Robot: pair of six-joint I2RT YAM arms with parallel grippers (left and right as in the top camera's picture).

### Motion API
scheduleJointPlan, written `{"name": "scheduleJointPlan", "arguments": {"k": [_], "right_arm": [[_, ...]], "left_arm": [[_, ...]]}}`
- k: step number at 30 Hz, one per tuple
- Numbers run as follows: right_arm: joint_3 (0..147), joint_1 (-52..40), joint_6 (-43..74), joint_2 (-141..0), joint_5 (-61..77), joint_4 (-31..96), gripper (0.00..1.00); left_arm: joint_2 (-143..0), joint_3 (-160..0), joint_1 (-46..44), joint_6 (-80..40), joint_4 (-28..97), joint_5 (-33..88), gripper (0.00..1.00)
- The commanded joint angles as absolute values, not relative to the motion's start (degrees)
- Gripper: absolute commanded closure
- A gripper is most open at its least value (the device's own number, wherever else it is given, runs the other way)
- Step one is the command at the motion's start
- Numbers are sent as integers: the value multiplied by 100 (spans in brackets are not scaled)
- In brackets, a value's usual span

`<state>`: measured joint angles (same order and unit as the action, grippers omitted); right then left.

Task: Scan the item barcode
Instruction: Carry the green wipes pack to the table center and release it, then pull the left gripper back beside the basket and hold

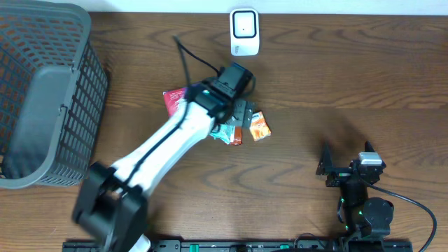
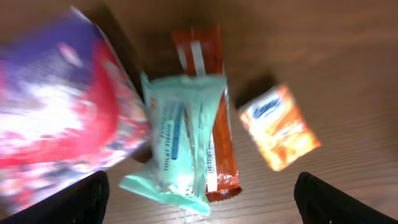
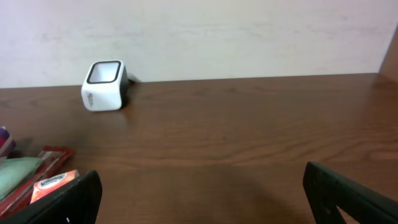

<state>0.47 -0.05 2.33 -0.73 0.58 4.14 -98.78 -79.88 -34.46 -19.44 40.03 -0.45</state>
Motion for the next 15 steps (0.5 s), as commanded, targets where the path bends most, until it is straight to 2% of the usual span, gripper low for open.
{"name": "scheduleJointPlan", "arguments": {"k": [1, 8, 15], "right_arm": [[32, 40, 183, -64, 34, 432, 1], [32, 38, 183, -64, 34, 432, 1], [32, 38, 183, -64, 34, 432, 1]], "left_arm": [[-8903, -8313, -3175, -1933, 4005, -353, 5], [-7625, -8311, -2250, -1935, 5304, -862, 2], [-7253, -8311, -1730, -1935, 6938, -858, 2]]}}
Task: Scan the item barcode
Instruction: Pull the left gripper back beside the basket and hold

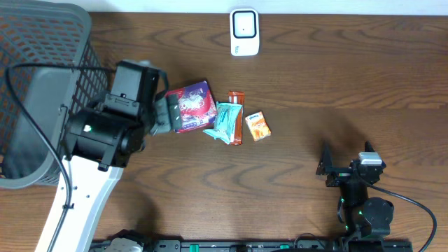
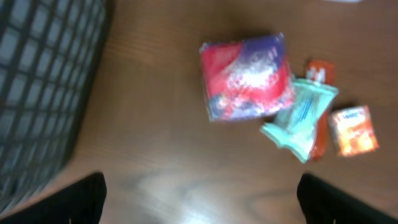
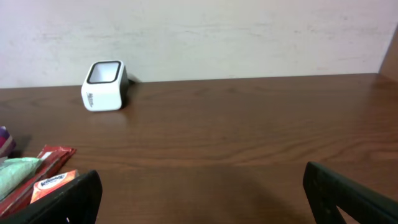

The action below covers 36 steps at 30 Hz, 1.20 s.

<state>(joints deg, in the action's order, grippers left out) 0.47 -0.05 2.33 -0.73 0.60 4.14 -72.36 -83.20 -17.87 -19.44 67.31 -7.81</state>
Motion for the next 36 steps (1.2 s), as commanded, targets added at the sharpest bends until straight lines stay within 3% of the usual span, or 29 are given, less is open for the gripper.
{"name": "scheduleJointPlan", "arguments": {"k": [1, 32, 36], "right_arm": [[32, 40, 183, -64, 34, 432, 1], [32, 40, 163, -64, 32, 432, 1], [32, 34, 1212, -64, 864, 248, 1]], "left_arm": [[-7258, -8305, -1732, -1935, 7050, -856, 2], [-7266, -8160, -1732, -1935, 7391, -801, 2], [-7266, -8160, -1732, -1935, 7391, -801, 2]]}}
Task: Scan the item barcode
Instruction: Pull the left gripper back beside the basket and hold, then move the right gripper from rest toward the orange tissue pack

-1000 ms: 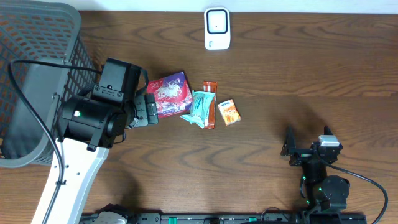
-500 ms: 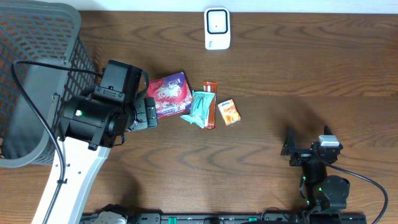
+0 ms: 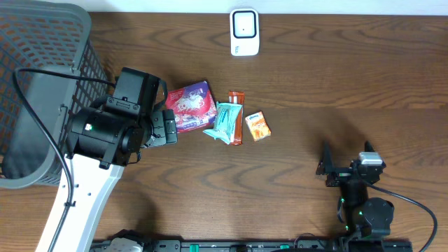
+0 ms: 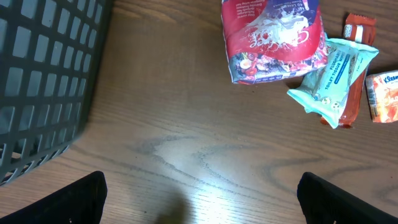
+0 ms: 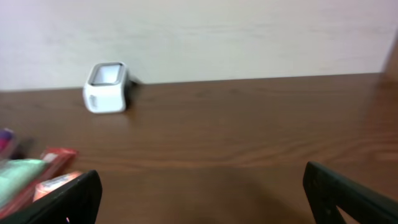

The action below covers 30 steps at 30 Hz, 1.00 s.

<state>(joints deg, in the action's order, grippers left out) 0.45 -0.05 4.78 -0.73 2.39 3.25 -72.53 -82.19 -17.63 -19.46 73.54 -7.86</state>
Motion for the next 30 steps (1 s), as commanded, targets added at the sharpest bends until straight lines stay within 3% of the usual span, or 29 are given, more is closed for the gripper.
{"name": "scheduleJointPlan", "arguments": {"k": [1, 5, 14, 21, 26, 30], "right_arm": [[32, 34, 1752, -64, 1350, 187, 1], [32, 34, 3400, -64, 3238, 222, 1], [32, 34, 4790, -64, 3277, -615, 1], [75, 34, 4753, -67, 3218, -2270, 1], [609, 34, 4034, -222, 2829, -2143, 1], [1721, 34, 3024, -856, 2637, -845, 1]], "left_arm": [[-7266, -8160, -1732, -1935, 7391, -801, 2], [-7266, -8158, -1732, -1935, 7389, -801, 2], [-7266, -8160, -1732, -1933, 7391, -799, 2], [-7266, -8160, -1732, -1935, 7391, -801, 2], [-7266, -8160, -1732, -1935, 7389, -799, 2], [-7266, -8160, -1732, -1935, 7391, -801, 2]]}}
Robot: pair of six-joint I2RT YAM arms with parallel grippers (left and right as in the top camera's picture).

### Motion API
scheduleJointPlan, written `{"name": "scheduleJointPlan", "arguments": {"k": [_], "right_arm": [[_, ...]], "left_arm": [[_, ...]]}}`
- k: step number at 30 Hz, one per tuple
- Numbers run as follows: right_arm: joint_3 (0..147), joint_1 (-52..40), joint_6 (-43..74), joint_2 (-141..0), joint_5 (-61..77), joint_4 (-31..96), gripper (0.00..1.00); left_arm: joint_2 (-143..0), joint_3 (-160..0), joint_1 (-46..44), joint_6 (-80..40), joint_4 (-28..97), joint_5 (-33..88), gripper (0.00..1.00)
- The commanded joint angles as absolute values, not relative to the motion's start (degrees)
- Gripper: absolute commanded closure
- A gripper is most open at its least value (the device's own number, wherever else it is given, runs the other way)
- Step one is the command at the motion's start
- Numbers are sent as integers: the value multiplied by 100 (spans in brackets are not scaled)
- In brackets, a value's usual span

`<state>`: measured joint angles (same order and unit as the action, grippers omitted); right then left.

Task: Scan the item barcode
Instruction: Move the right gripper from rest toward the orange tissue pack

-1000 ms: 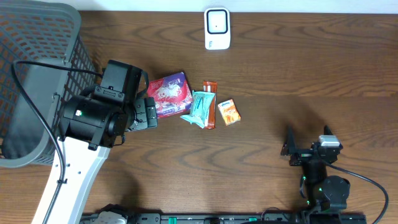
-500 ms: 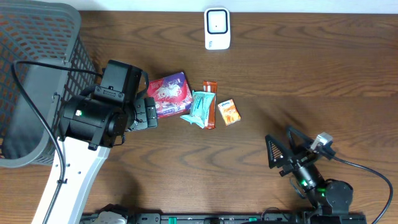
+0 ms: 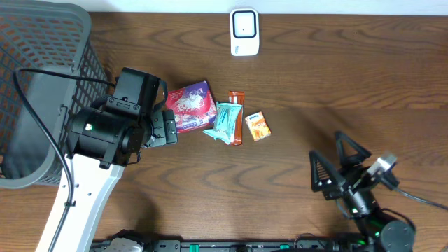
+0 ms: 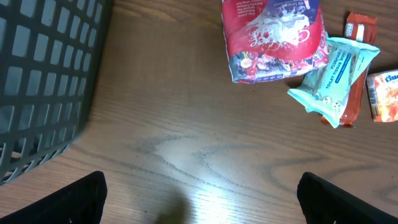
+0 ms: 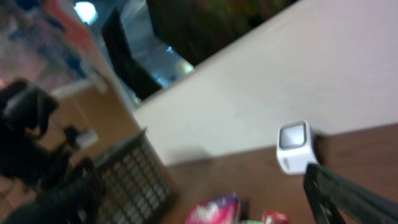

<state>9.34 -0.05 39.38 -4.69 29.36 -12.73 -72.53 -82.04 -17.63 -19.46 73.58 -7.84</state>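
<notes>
Four items lie mid-table: a red and purple bag (image 3: 189, 105), a mint packet (image 3: 225, 123), a red-orange bar (image 3: 237, 115) and a small orange packet (image 3: 258, 127). The white scanner (image 3: 244, 31) stands at the far edge. My left gripper (image 3: 169, 127) hovers open just left of the bag, nothing between its fingers (image 4: 78, 199). Its wrist view shows the bag (image 4: 273, 37) and mint packet (image 4: 329, 78) ahead. My right gripper (image 3: 329, 157) is open and tilted up at the front right. Its blurred view shows the scanner (image 5: 295, 146).
A large dark mesh basket (image 3: 42, 91) fills the table's left side, close behind the left arm, and shows as a grid (image 4: 43, 74) in the left wrist view. The table's front edge runs just below the right arm's base.
The right arm has lifted and tilted from its low resting pose, and its view now looks across the table, blurred, at scanner and basket. The left arm and items have not moved.
My left gripper was open low over the pile of packets. Then it stood back to the left by the basket, empty, with all the items lying on the table. It settled beside the bag and stayed there. The right arm rested throughout, then rose.
</notes>
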Motion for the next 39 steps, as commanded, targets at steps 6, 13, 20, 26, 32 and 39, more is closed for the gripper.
{"name": "scheduleJointPlan", "arguments": {"k": [6, 13, 20, 26, 32, 39], "right_arm": [[3719, 34, 2003, -2685, 2600, 1557, 1], [5487, 27, 1855, -4825, 3236, 3588, 1], [5636, -8, 2027, -6184, 5096, 3667, 1], [5636, -165, 2117, -7019, 5225, 3736, 1], [5636, -567, 1756, -7227, 4993, 3728, 1], [5636, -1170, 2639, -7225, 3173, 3710, 1]], "left_arm": [[-7266, -8160, -1732, -1935, 7391, -801, 2], [-7266, -8158, -1732, -1935, 7391, -801, 2], [-7266, -8160, -1732, -1935, 7391, -801, 2], [-7266, -8160, -1732, -1935, 7391, -801, 2], [-7266, -8160, -1732, -1935, 7391, -801, 2], [-7266, -8160, -1732, -1935, 7391, -801, 2]]}}
